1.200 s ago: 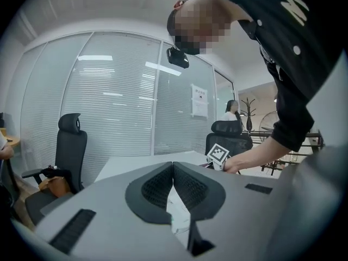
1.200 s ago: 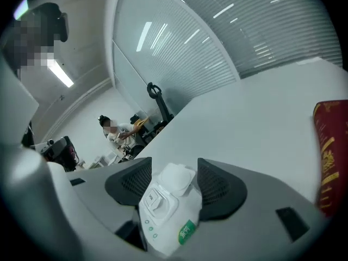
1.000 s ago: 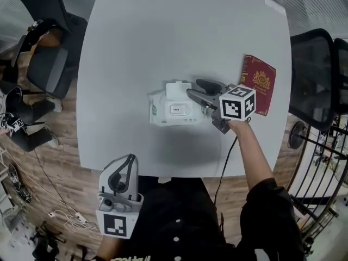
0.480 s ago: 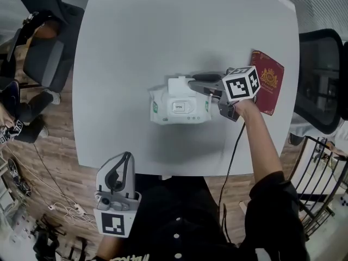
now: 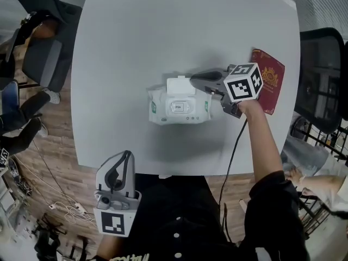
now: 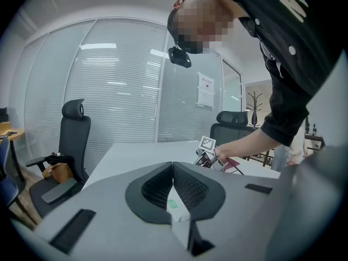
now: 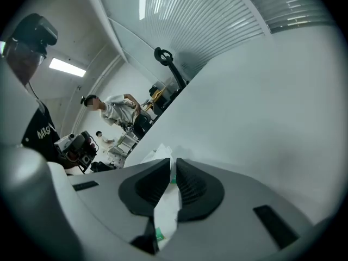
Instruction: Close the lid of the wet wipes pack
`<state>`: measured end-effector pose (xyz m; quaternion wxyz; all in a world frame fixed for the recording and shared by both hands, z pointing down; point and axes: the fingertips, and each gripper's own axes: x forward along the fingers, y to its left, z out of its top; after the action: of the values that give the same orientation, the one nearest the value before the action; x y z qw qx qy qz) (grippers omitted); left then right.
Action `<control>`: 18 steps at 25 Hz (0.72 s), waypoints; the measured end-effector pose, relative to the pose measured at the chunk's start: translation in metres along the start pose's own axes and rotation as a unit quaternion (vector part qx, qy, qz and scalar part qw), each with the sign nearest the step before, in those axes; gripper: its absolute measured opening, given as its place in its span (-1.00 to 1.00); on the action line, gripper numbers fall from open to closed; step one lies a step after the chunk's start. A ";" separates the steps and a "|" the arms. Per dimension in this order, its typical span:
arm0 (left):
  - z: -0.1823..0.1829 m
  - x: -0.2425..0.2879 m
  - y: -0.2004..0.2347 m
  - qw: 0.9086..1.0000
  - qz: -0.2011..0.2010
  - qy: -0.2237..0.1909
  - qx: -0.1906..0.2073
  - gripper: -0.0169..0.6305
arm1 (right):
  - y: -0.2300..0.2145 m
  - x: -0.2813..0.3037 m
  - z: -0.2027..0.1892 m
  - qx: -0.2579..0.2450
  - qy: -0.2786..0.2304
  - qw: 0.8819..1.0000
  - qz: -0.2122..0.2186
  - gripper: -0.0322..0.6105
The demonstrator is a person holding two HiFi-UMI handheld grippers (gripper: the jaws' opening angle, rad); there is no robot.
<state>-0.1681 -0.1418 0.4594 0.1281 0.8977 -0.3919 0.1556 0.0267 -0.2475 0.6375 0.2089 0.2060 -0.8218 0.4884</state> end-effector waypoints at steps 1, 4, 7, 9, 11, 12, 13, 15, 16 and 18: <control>0.001 0.000 0.000 1.000 0.000 -0.002 0.000 -0.90 | 0.003 -0.002 0.000 -0.013 0.000 1.000 0.000 -0.73; 0.007 0.001 -0.001 1.000 0.000 -0.009 0.004 -0.90 | 0.012 -0.007 0.001 -0.047 0.003 0.999 0.003 -0.73; 0.011 0.001 -0.002 1.000 -0.001 -0.013 0.006 -0.89 | 0.023 -0.009 -0.003 -0.085 0.015 0.996 0.008 -0.73; 0.014 0.000 -0.003 1.000 -0.002 -0.016 0.009 -0.90 | 0.030 -0.009 -0.007 -0.119 0.022 0.993 0.001 -0.73; 0.018 0.000 -0.005 1.000 -0.003 -0.018 0.013 -0.90 | 0.038 -0.011 -0.010 -0.158 0.022 0.987 -0.011 -0.73; 0.020 -0.001 -0.005 1.000 -0.004 -0.020 0.015 -0.90 | 0.042 -0.012 -0.011 -0.181 0.022 0.983 -0.020 -0.73; 0.022 -0.001 -0.006 1.000 -0.005 -0.022 0.016 -0.90 | 0.047 -0.013 -0.012 -0.209 0.022 0.977 -0.031 -0.73; 0.025 -0.002 -0.008 0.999 -0.006 -0.026 0.019 -0.90 | 0.057 -0.013 -0.016 -0.267 0.020 0.962 -0.058 -0.73; 0.028 -0.002 -0.010 0.999 -0.008 -0.029 0.020 -0.90 | 0.063 -0.013 -0.018 -0.292 0.018 0.954 -0.070 -0.73; 0.031 -0.002 -0.012 0.999 -0.010 -0.034 0.024 -0.90 | 0.074 -0.011 -0.024 -0.337 0.014 0.937 -0.093 -0.73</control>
<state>-0.1547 -0.1432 0.4285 0.0949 0.9093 -0.3829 0.1326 -0.0006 -0.1921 0.5891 0.3222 0.1918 -0.9125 0.1637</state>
